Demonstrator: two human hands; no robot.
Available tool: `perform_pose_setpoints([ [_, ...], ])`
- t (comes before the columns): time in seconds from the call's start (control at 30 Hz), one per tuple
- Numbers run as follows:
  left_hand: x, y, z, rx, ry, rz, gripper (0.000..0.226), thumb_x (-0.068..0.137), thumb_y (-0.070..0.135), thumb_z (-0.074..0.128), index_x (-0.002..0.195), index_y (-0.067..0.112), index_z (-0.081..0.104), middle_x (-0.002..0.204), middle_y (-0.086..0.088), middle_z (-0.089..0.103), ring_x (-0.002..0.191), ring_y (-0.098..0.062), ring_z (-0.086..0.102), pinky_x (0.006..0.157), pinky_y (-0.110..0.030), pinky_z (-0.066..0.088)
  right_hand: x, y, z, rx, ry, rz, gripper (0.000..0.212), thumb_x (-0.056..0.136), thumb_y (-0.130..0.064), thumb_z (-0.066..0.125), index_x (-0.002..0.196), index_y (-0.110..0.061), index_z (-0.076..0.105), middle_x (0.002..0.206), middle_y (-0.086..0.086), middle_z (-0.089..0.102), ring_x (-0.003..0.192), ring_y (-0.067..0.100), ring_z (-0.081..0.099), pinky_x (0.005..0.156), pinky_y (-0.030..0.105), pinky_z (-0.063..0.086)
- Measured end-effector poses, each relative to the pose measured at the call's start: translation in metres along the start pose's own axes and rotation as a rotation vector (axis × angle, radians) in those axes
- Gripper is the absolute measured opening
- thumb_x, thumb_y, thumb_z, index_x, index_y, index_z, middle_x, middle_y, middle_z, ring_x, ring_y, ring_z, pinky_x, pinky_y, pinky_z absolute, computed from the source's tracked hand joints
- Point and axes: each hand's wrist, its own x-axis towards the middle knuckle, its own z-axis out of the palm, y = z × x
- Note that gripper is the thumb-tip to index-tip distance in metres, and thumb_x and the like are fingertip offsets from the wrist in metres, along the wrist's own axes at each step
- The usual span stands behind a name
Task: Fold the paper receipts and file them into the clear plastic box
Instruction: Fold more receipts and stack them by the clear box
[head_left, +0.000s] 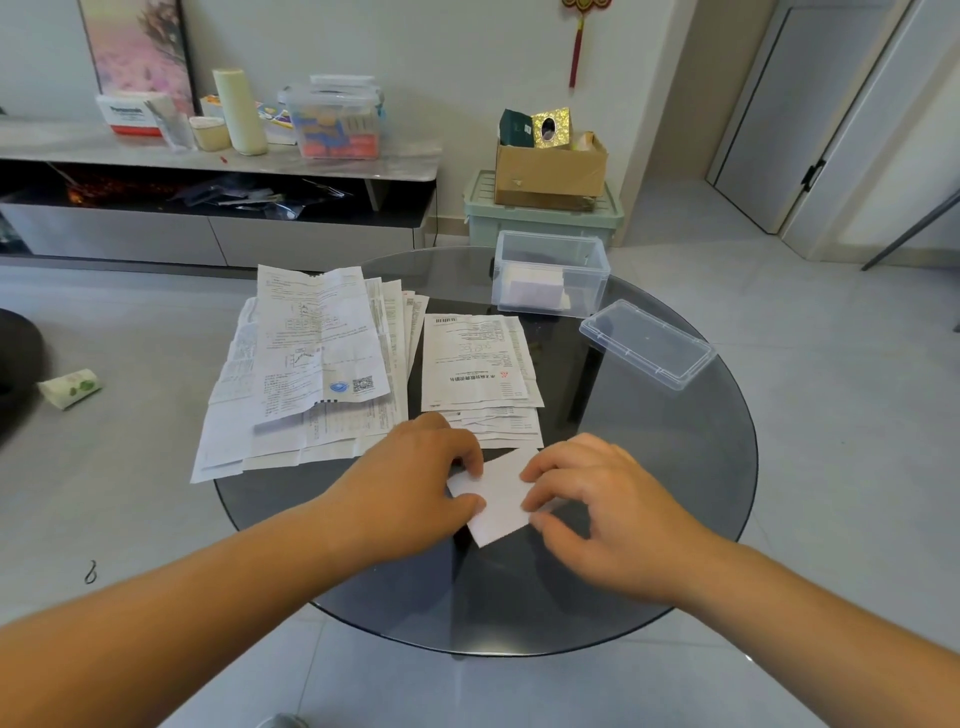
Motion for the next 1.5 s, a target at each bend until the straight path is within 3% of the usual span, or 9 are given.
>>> perform_pose_setpoints([
  [0.2,0.004,0.008,-0.006,-0.260,-0.087,-0.149,0.016,0.082,0.035,0.076,0.095,0.030,0.066,0.090,0.008,0.066,0.079,-0.009,0.064,0.079,-0.030,0.058,-0.003,-0.002,0.001,-0.007,-0.044,-0.013,0.046,0.081,-0.071,0.053,0.111,-0.039,0.066,0.131,-0.024,0.053,0.124,-0.002,0.041,0.103,0.024,0.035],
  [0.37,0.006,0.009,-0.008,-0.502,-0.176,-0.236,0.006,0.089,0.028,0.072,0.088,0.022,0.074,0.067,0.005,0.069,0.071,-0.015,0.066,0.067,-0.029,0.056,0.000,-0.007,0.001,-0.009,-0.064,0.007,0.069,0.067,-0.089,0.048,0.116,-0.042,0.059,0.129,-0.026,0.050,0.123,-0.002,0.040,0.105,0.025,0.034],
  [0.57,0.009,0.003,-0.013,-0.634,-0.227,-0.276,0.033,0.096,0.034,0.061,0.083,0.008,0.075,0.073,0.004,0.071,0.069,-0.010,0.064,0.063,-0.025,0.047,-0.001,-0.008,0.007,-0.014,0.015,0.021,0.048,0.077,-0.080,0.046,0.101,-0.039,0.054,0.112,-0.023,0.055,0.108,0.002,0.046,0.095,0.022,0.038],
  [0.73,0.004,0.004,-0.014,-0.442,-0.222,-0.001,0.065,0.091,0.067,0.050,0.094,0.006,0.070,0.095,-0.015,0.064,0.084,-0.026,0.059,0.075,-0.031,0.050,0.002,-0.007,0.007,0.115,0.099,0.084,0.039,0.091,-0.065,0.038,0.089,-0.034,0.061,0.092,-0.018,0.061,0.091,0.005,0.054,0.079,0.025,0.048],
  [0.9,0.002,0.001,-0.009,-0.263,-0.167,0.134,0.034,0.077,0.060,0.074,0.097,0.033,0.069,0.098,0.014,0.063,0.095,-0.005,0.057,0.084,-0.026,0.051,0.003,0.001,0.001,0.214,0.082,0.162,0.029,0.100,-0.042,0.047,0.094,-0.025,0.070,0.092,-0.011,0.064,0.094,0.006,0.052,0.080,0.030,0.048],
  [1.0,0.009,-0.002,0.004,-0.234,-0.070,0.124,0.029,0.078,0.052,0.078,0.096,0.034,0.065,0.093,0.016,0.064,0.090,0.000,0.057,0.077,-0.019,0.050,0.005,0.006,-0.001,0.264,0.081,0.206,0.022,0.099,-0.038,0.053,0.091,-0.027,0.070,0.091,-0.012,0.064,0.096,0.004,0.050,0.081,0.028,0.047],
  [1.23,0.025,0.003,0.016,-0.201,0.048,0.116,0.028,0.086,0.047,0.071,0.107,0.035,0.058,0.087,0.015,0.062,0.080,-0.002,0.058,0.072,-0.023,0.051,0.007,0.008,-0.002,0.276,0.150,0.265,0.008,0.098,-0.035,0.057,0.090,-0.033,0.055,0.091,-0.012,0.060,0.083,0.008,0.055,0.066,0.019,0.042],
  [1.37,0.032,0.006,0.020,-0.151,0.024,0.073,0.030,0.086,0.047,0.071,0.109,0.036,0.055,0.078,0.012,0.065,0.070,-0.003,0.059,0.068,-0.024,0.050,0.007,0.010,0.000,0.165,0.122,0.266,0.025,0.092,-0.040,0.066,0.109,-0.039,0.048,0.105,-0.021,0.052,0.097,0.004,0.050,0.084,0.023,0.043],
  [1.5,0.036,0.008,0.022,-0.113,0.001,0.078,0.030,0.087,0.045,0.070,0.109,0.037,0.051,0.076,0.009,0.064,0.067,-0.005,0.058,0.062,-0.021,0.041,0.009,0.013,0.004,0.070,0.068,0.277,0.041,0.083,-0.059,0.067,0.118,-0.042,0.052,0.113,-0.019,0.043,0.110,0.006,0.039,0.099,0.032,0.030],
])
